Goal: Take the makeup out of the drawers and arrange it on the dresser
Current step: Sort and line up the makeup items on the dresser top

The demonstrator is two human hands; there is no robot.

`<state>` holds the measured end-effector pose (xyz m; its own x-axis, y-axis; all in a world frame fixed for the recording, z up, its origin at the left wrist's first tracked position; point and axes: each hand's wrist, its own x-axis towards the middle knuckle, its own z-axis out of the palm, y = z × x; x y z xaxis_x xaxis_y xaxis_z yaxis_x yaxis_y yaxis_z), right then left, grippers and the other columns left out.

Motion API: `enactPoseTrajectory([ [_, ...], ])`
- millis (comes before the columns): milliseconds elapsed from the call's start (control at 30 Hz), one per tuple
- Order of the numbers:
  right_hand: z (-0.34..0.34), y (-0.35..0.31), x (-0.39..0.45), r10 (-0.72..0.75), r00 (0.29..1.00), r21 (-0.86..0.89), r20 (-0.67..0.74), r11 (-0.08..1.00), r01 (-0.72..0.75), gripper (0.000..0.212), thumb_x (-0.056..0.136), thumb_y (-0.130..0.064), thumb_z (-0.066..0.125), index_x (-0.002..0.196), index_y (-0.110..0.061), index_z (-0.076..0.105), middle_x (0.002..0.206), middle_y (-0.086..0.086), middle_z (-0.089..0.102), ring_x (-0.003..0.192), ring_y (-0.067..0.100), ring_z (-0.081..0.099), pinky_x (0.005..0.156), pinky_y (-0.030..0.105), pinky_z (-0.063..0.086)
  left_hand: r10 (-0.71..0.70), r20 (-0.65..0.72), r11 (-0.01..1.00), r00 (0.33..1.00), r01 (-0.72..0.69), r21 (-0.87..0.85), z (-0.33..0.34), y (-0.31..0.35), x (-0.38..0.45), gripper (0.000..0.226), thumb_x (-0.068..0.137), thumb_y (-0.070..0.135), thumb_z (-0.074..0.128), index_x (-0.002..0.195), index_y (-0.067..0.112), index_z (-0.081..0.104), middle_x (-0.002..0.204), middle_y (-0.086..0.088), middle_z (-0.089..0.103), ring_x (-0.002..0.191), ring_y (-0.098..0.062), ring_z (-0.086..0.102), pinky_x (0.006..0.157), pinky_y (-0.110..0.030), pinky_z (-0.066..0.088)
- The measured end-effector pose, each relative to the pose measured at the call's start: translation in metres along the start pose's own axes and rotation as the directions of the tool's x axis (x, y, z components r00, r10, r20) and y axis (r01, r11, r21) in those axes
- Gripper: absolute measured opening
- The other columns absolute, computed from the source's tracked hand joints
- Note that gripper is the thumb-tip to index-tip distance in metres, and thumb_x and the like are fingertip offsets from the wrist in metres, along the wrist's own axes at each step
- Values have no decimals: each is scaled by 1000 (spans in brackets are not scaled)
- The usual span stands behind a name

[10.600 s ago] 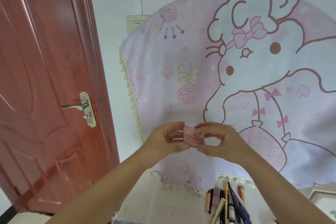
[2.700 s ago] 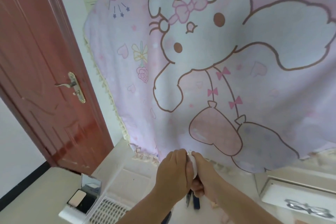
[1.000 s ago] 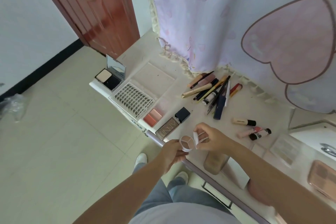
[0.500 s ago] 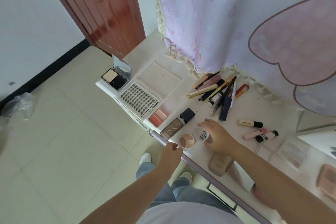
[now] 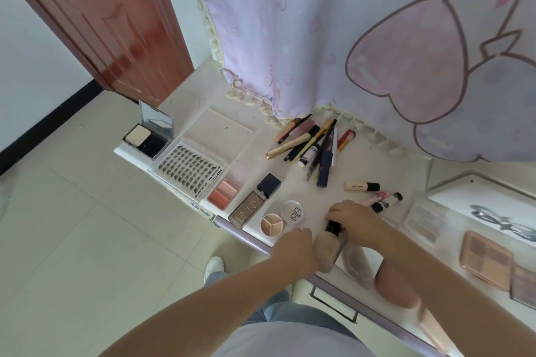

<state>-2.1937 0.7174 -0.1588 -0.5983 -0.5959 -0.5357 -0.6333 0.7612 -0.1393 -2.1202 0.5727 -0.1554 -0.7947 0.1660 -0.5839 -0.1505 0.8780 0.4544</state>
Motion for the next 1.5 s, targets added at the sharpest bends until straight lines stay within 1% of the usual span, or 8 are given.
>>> enactPoseTrajectory([
  [433, -62, 4, -49, 68, 995, 388, -77, 921, -33, 12, 87, -22, 57, 96, -20, 49, 80, -11, 44, 71, 5, 41, 61, 14, 31, 236, -158, 972, 959, -232, 42, -49, 11, 5, 37, 74, 20, 64, 108, 16, 50, 99, 2, 49, 88, -13, 46, 74, -24, 39],
  [567, -90, -9, -61, 138, 980, 473, -146, 879, -53, 19, 86, -16, 54, 96, -17, 38, 70, -10, 41, 59, 5, 38, 56, 19, 32, 492, -310, 859, 813, -398, 321, -92, 23, 0, 44, 78, 21, 62, 118, 13, 46, 114, 0, 52, 104, -17, 51, 81, -25, 42],
  [800, -130, -22, -70, 95, 968, 169, -231, 984, -56, 26, 85, -28, 55, 68, -22, 36, 64, -2, 44, 67, 17, 45, 51, 19, 29, 750, -381, 641, 541, -450, 622, -131, 37, -19, 71, 17, 33, 79, 75, 19, 39, 54, 11, 55, 45, -3, 53, 54, -14, 39],
  [1033, -136, -27, -74, 109, 949, 43, -296, 994, -101, 11, 89, -22, 46, 84, -20, 36, 70, -2, 47, 72, 18, 43, 51, 22, 27, 599, -253, 741, 760, -406, 535, -143, 45, -40, 37, 75, 28, 64, 104, 14, 47, 97, 5, 57, 88, -16, 56, 64, -16, 31],
  [1167, -132, -28, -69, -9, 852, -229, -523, 965, -130, 18, 75, -12, 64, 91, -9, 54, 58, -1, 42, 57, 17, 41, 42, 21, 22, 415, -181, 910, 892, -401, 109, -143, 44, -39, 29, 74, 17, 63, 71, 25, 35, 72, 12, 40, 62, -5, 40, 53, -14, 30],
  [1333, -147, -20, -89, 119, 869, 270, -480, 963, 17, 48, 78, -29, 66, 119, -28, 41, 99, -11, 53, 79, 7, 52, 67, 16, 37, 393, -374, 905, 840, -426, -8, -139, 43, -47, 32, 75, 22, 65, 97, 24, 41, 93, 15, 47, 76, -2, 48, 54, -7, 32],
  [1433, -150, -16, -97, 155, 888, 552, -433, 824, 125, 3, 92, -33, 45, 95, -32, 46, 72, -18, 51, 50, -5, 50, 54, 8, 39, 497, -505, 862, 705, -466, 198, -137, 41, -44, 38, 78, 25, 62, 111, 13, 44, 115, 1, 47, 112, -17, 48, 69, 1, 30],
  [1500, -150, -19, -96, 179, 867, 571, -464, 809, 139, 29, 96, -33, 34, 70, -30, 46, 56, -11, 48, 37, -4, 45, 48, 7, 37, 574, -546, 818, 610, -405, 407, -140, 40, -41, 40, 68, 37, 59, 98, 13, 49, 98, -3, 58, 100, -18, 52, 77, -7, 34],
])
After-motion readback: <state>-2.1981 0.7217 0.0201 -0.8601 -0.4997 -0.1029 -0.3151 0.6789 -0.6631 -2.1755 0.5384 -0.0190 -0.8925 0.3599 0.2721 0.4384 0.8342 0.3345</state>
